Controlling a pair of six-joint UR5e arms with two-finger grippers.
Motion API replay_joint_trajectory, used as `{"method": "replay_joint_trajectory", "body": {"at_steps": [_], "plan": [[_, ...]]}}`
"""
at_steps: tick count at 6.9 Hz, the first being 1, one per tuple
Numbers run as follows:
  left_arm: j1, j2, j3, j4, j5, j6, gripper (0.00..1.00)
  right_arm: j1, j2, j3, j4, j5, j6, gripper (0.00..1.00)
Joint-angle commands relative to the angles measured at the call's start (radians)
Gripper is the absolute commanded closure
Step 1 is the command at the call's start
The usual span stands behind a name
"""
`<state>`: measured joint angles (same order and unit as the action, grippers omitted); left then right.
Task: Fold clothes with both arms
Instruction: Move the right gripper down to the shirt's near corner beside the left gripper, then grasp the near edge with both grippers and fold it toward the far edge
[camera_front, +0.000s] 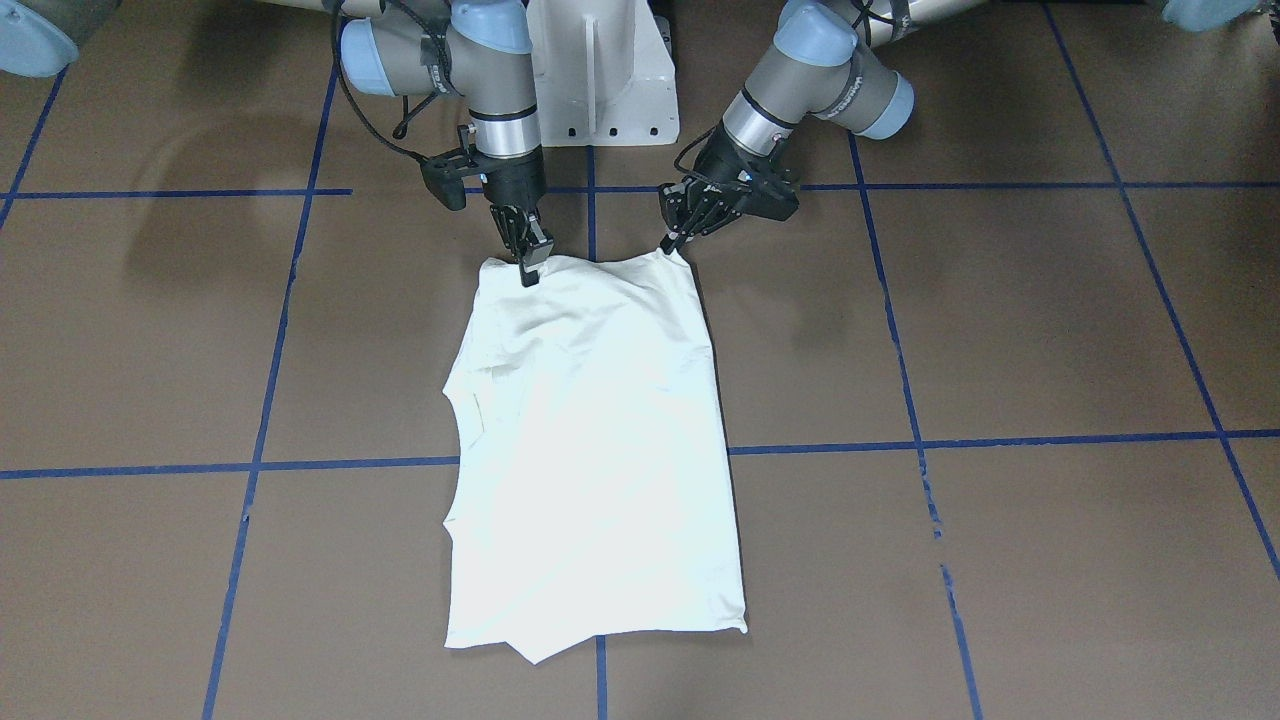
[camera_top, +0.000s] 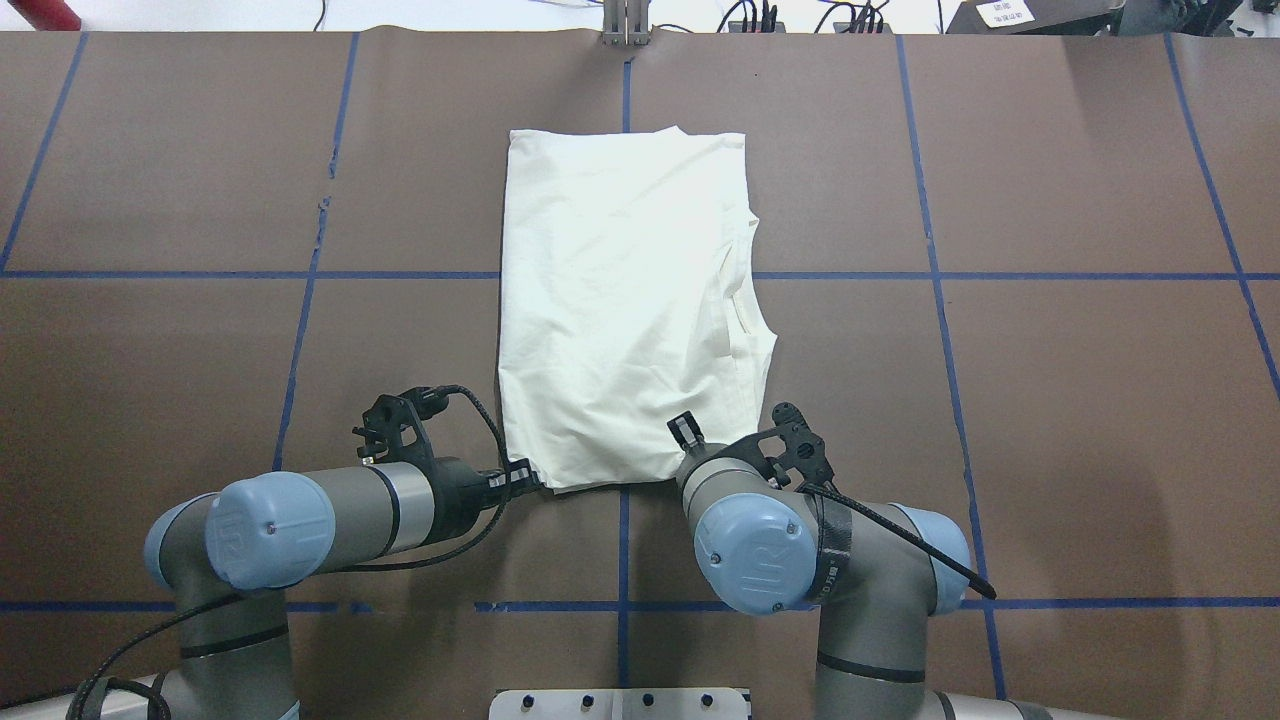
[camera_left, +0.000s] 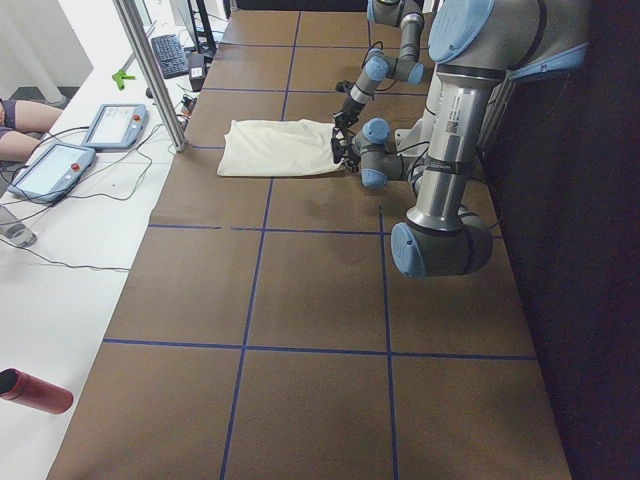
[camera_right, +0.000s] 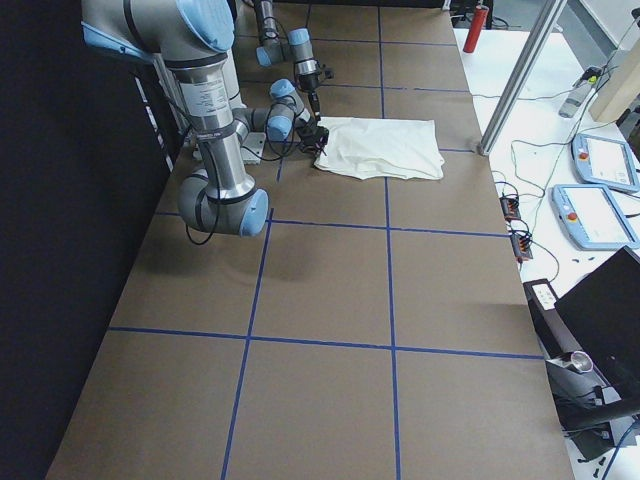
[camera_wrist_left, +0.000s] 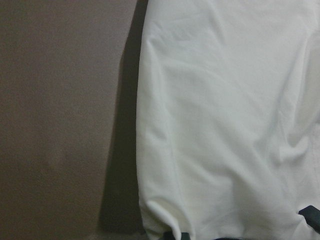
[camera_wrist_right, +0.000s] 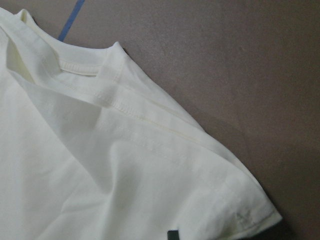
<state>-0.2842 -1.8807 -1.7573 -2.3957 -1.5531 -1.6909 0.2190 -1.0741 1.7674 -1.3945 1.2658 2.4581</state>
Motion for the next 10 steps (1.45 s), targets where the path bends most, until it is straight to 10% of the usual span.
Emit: {"method": "replay_joint_trajectory", "body": {"at_steps": [1, 6, 10], "plan": [[-0.004, 0.003, -0.054, 0.033, -0.007, 0.008, 1.0, 0.013, -0.01, 0.047, -0.003, 0.001, -0.001, 1.0], [-0.004, 0.009, -0.532, 0.552, -0.048, 0.002, 1.0, -0.11, -0.084, 0.565, -0.441, 0.003, 0.036, 1.0], [-0.042, -0.153, -0.509, 0.762, -0.104, 0.08, 1.0, -0.052, -0.067, 0.529, -0.471, 0.01, -0.008, 1.0]]}}
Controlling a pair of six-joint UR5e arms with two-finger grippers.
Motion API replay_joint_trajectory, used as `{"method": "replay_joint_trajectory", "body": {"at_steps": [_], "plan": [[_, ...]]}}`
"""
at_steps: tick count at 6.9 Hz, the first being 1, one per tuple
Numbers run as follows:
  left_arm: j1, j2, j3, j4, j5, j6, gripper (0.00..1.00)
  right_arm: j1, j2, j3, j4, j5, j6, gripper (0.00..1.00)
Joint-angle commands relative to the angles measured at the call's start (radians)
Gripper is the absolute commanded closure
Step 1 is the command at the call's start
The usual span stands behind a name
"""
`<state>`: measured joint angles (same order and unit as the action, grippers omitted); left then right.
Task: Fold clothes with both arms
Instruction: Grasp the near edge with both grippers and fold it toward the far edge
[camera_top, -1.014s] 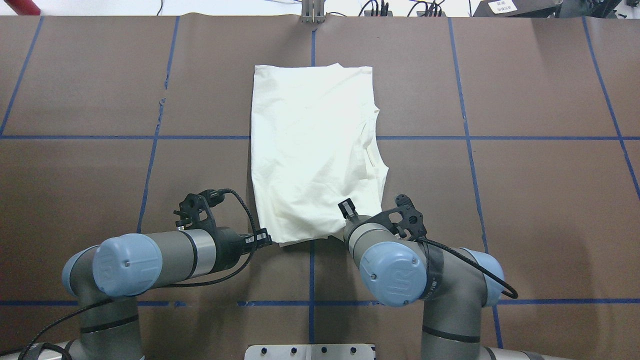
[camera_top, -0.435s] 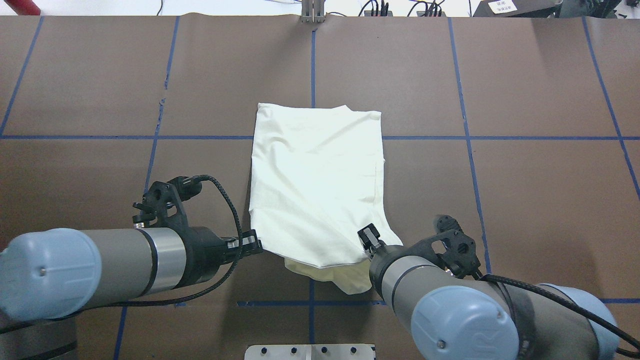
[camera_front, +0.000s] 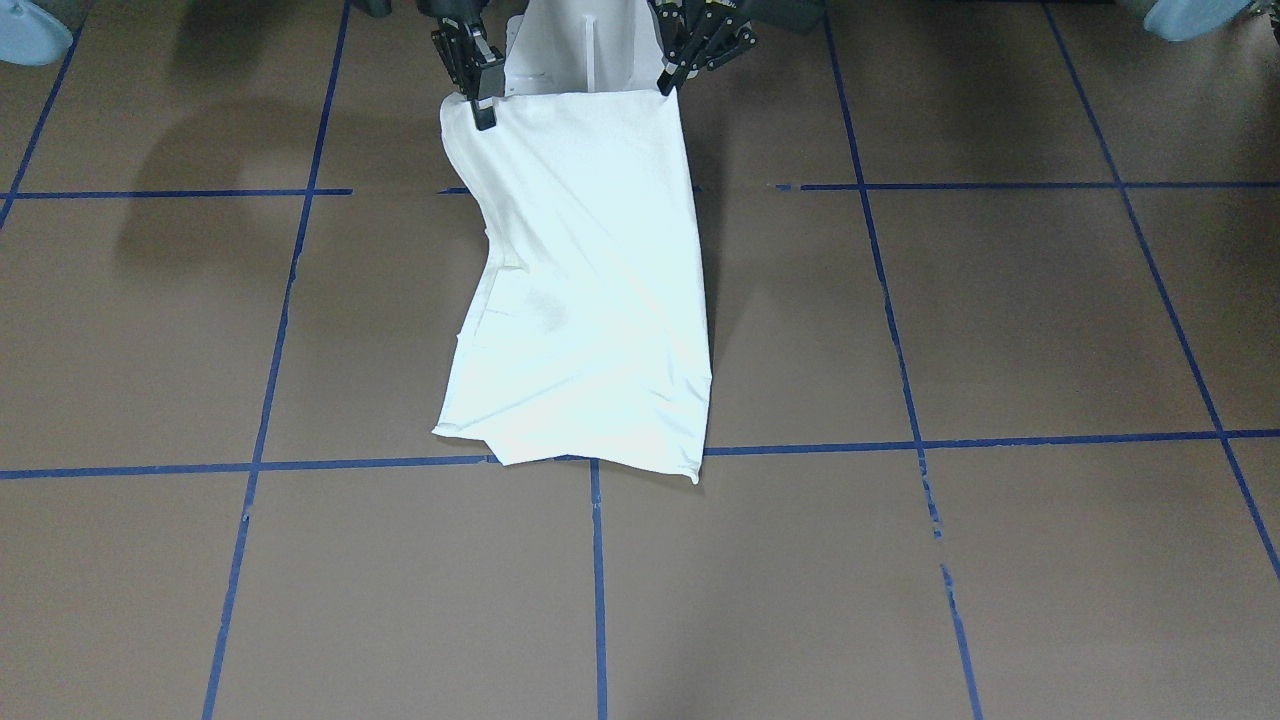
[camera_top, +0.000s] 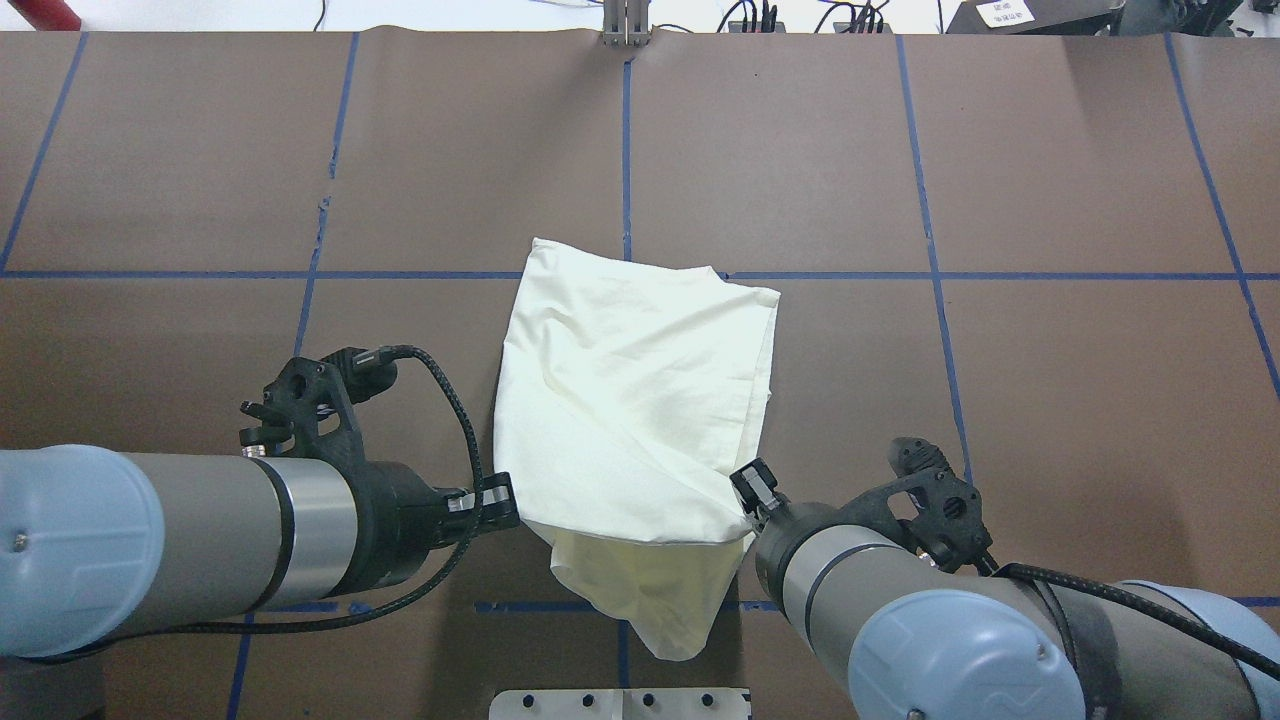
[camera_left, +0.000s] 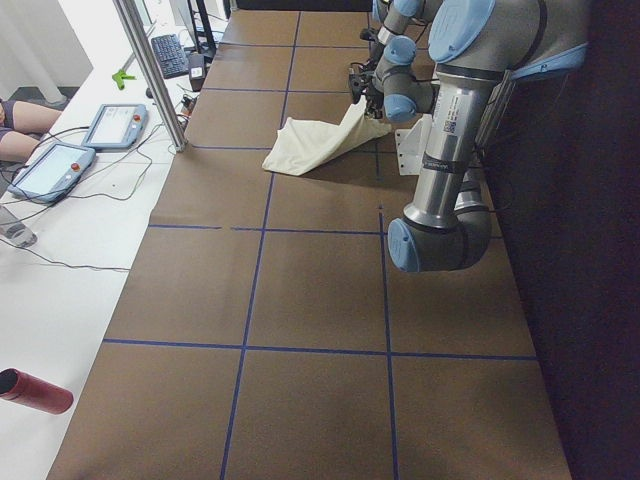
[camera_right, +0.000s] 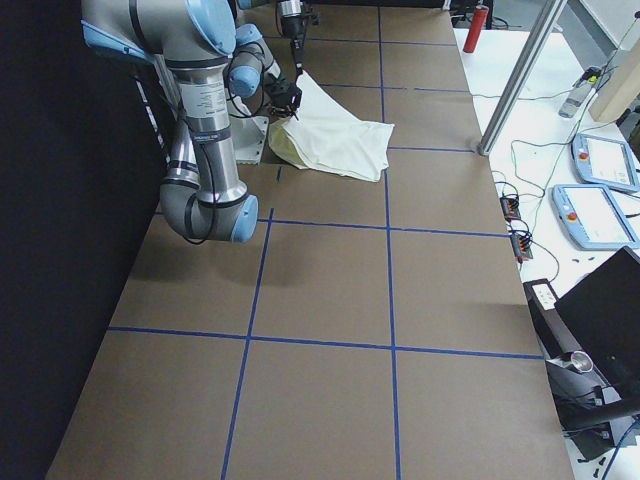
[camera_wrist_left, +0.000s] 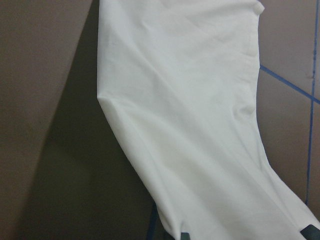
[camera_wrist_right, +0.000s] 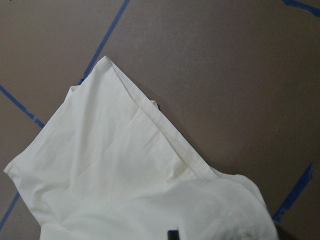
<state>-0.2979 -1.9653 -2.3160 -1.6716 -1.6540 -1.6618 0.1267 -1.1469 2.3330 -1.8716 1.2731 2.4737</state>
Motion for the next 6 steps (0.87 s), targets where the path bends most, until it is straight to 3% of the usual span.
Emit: {"method": "replay_joint_trajectory", "body": {"at_steps": [1, 4, 6], "plan": [[-0.082, -0.093, 0.097, 0.035, -0.006, 0.1, 1.0, 0.085, 0.019, -0.079, 0.025, 0.005, -0.053, 1.0], [-0.24, -0.208, 0.278, 0.03, -0.058, 0.223, 1.0, 0.163, 0.053, -0.222, 0.113, 0.014, -0.097, 1.0], [-0.279, -0.329, 0.485, 0.009, -0.053, 0.255, 1.0, 0.241, 0.078, -0.332, 0.191, 0.067, -0.157, 1.0]]}}
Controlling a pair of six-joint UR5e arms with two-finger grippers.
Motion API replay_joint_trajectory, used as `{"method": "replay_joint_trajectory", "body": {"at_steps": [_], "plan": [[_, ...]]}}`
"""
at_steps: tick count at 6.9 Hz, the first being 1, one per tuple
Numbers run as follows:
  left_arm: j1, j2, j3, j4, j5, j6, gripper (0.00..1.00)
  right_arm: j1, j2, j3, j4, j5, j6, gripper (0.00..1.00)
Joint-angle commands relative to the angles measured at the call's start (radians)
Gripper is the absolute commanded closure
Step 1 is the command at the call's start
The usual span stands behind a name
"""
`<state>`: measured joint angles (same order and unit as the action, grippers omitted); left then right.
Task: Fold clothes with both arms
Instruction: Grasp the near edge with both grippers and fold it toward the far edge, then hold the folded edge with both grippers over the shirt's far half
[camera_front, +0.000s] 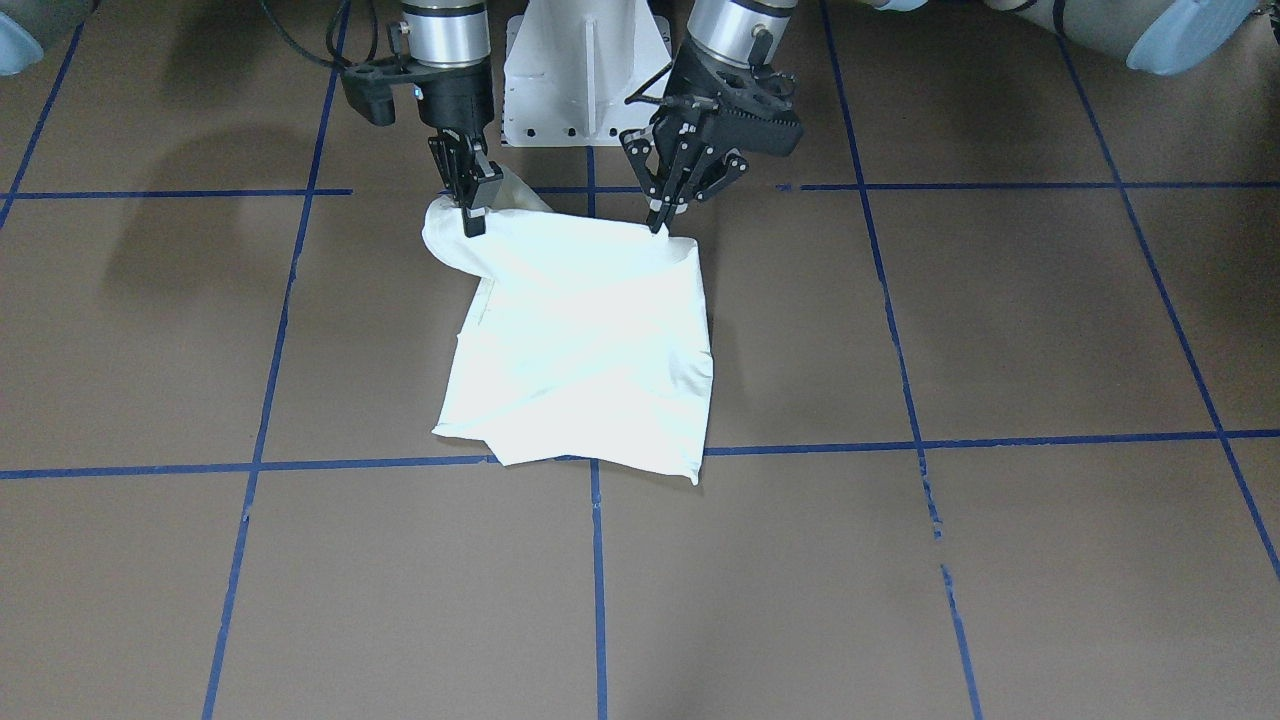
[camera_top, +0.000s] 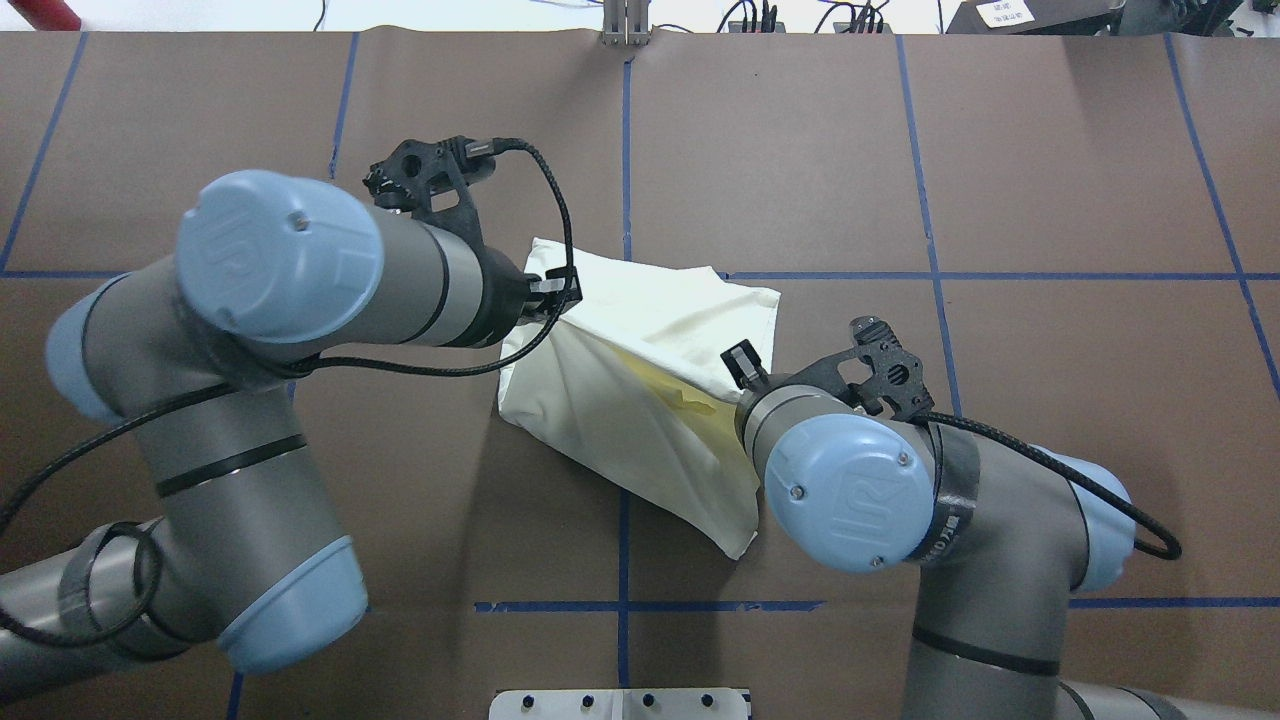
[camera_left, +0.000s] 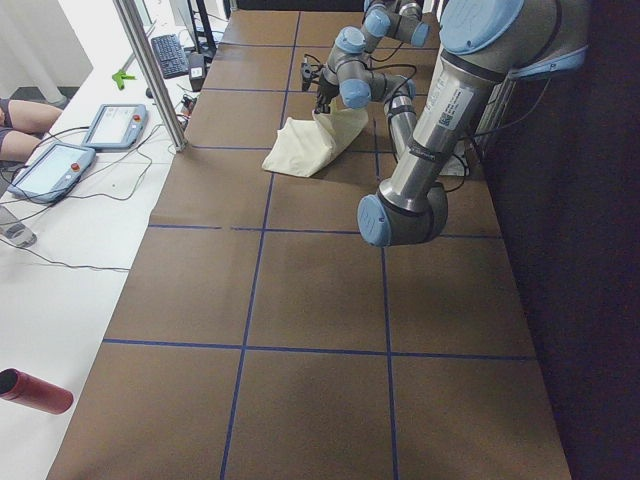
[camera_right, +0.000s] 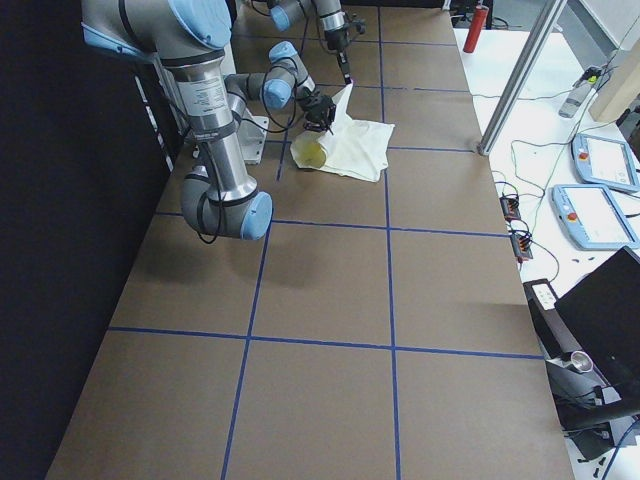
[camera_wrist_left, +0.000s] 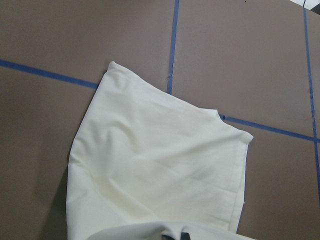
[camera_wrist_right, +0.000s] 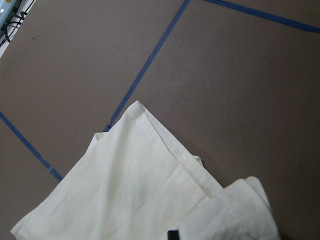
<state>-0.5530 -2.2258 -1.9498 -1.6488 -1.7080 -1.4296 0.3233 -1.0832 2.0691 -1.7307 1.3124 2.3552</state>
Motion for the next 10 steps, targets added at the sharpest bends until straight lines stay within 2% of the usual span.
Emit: {"method": "replay_joint_trajectory", "body": {"at_steps": [1, 2, 3, 5, 6, 10], "plan": [[-0.031, -0.096, 0.231, -0.093, 0.004, 0.029, 1.0, 0.086, 0.022, -0.133, 0.098, 0.053, -0.066, 1.0], [-0.039, -0.1, 0.309, -0.162, 0.007, 0.049, 1.0, 0.115, 0.041, -0.208, 0.155, 0.065, -0.092, 1.0], [-0.039, -0.11, 0.346, -0.175, 0.013, 0.051, 1.0, 0.135, 0.077, -0.306, 0.201, 0.065, -0.106, 1.0], [-0.039, -0.17, 0.455, -0.177, 0.033, 0.052, 1.0, 0.163, 0.104, -0.441, 0.293, 0.091, -0.132, 1.0], [-0.039, -0.178, 0.478, -0.183, 0.045, 0.052, 1.0, 0.164, 0.103, -0.476, 0.322, 0.091, -0.132, 1.0], [-0.039, -0.179, 0.555, -0.259, 0.047, 0.081, 1.0, 0.177, 0.103, -0.492, 0.323, 0.091, -0.154, 1.0]]}}
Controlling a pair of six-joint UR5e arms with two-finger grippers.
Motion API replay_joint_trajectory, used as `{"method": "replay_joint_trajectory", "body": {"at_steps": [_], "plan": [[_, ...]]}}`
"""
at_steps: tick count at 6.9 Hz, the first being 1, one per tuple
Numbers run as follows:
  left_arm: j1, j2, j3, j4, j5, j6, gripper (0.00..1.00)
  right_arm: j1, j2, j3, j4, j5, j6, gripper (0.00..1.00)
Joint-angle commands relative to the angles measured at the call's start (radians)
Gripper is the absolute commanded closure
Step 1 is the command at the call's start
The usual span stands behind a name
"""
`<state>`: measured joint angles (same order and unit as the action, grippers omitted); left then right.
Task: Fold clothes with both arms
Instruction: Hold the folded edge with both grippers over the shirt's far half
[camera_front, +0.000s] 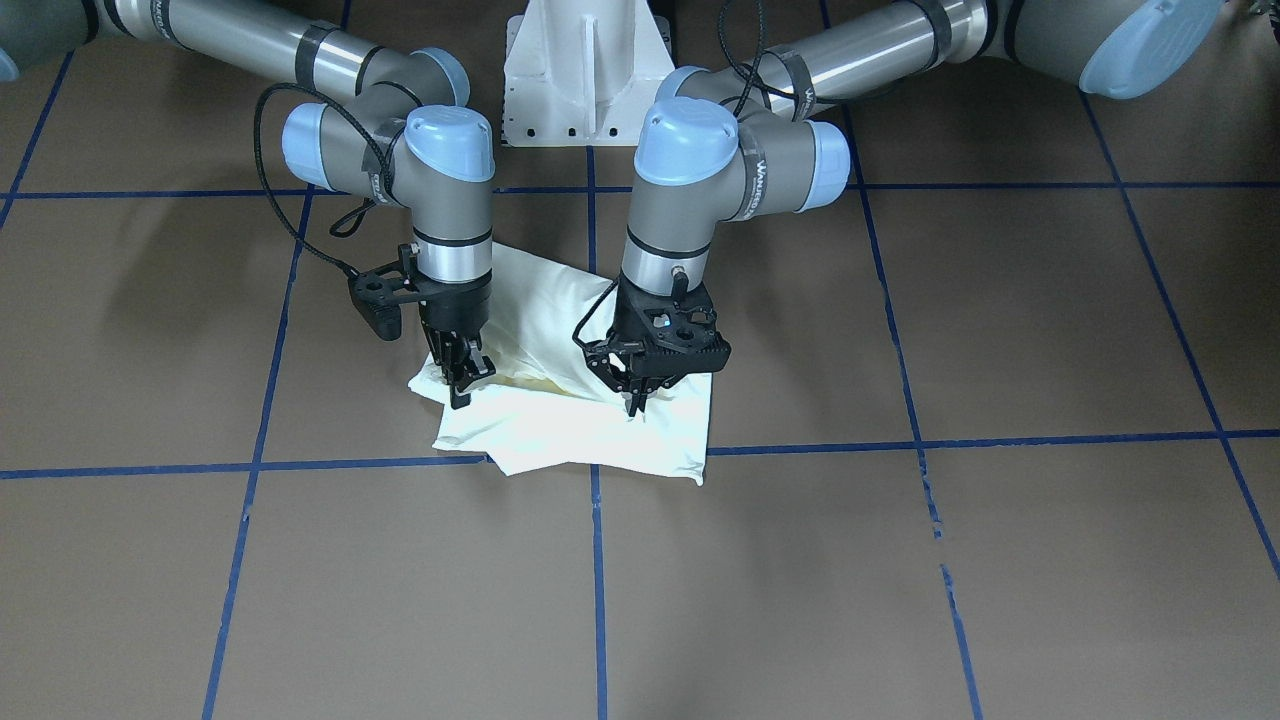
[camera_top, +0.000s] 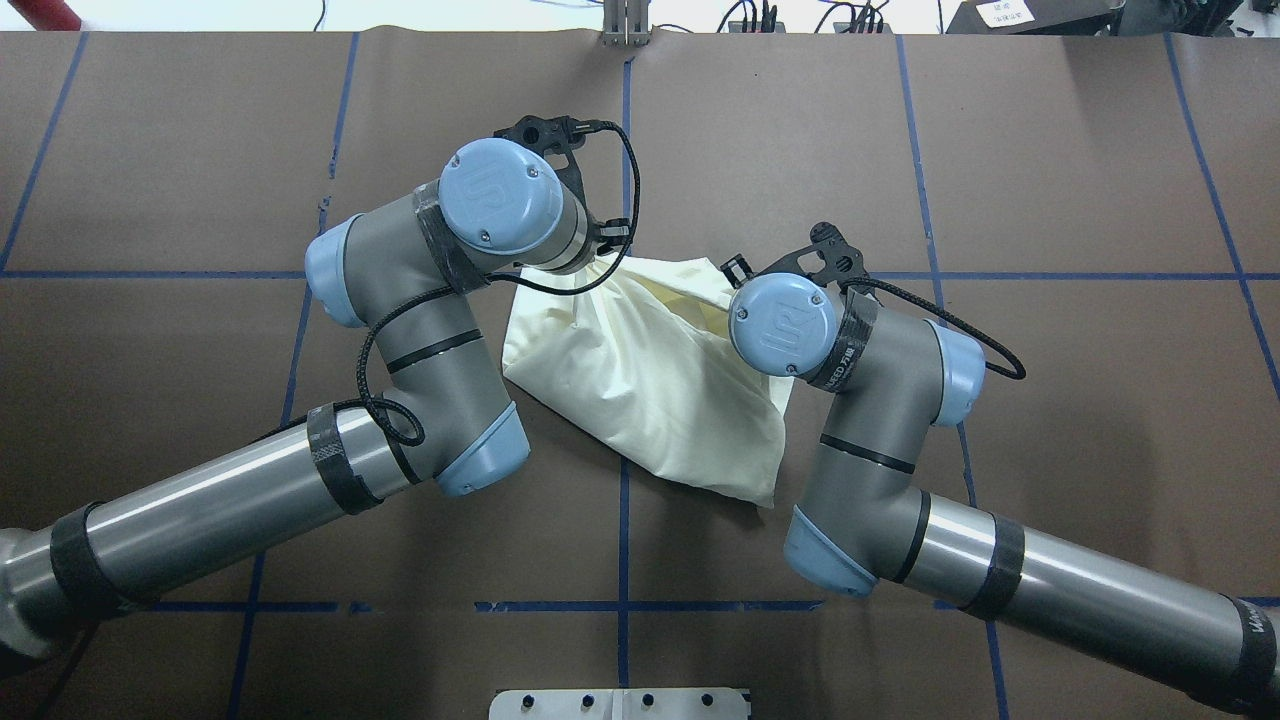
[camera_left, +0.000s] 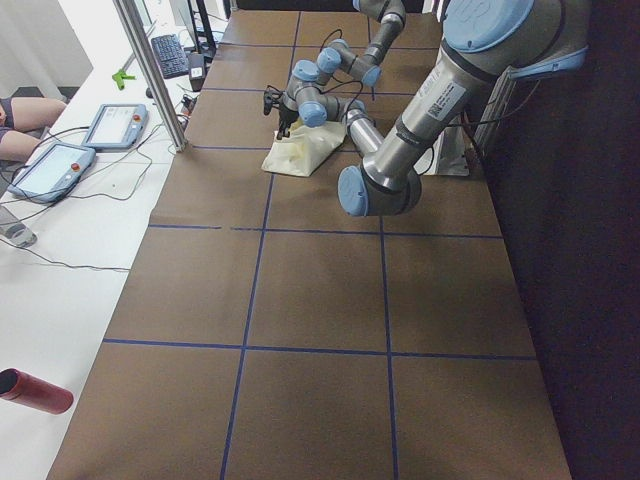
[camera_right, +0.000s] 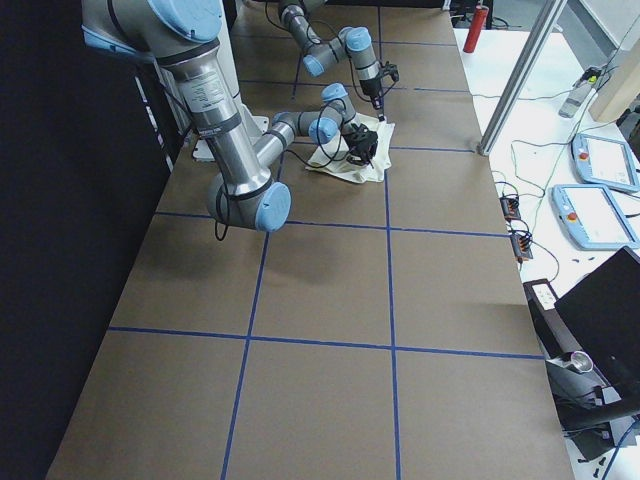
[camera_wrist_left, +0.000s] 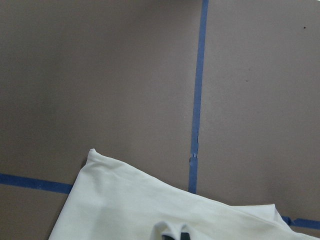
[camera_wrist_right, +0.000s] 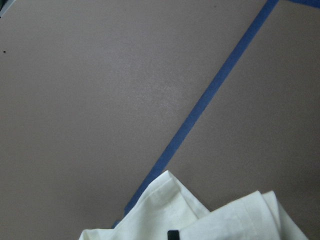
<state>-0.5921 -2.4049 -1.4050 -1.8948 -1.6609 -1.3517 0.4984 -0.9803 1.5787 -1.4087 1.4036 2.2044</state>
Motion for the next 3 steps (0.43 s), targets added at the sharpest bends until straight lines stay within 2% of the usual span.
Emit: {"method": "replay_joint_trajectory", "body": {"at_steps": [1, 2, 3], "plan": [[0.0, 0.0, 0.011, -0.013, 0.0, 0.016, 0.8, 0.003, -0.001, -0.003, -0.001, -0.001, -0.075, 0.13], [0.0, 0.004, 0.006, -0.02, -0.002, 0.089, 0.01, 0.009, 0.003, -0.008, 0.002, 0.0, -0.147, 0.0], [-0.008, 0.019, 0.003, -0.076, -0.008, 0.107, 0.0, 0.041, 0.003, 0.001, 0.004, 0.044, -0.178, 0.0]]}}
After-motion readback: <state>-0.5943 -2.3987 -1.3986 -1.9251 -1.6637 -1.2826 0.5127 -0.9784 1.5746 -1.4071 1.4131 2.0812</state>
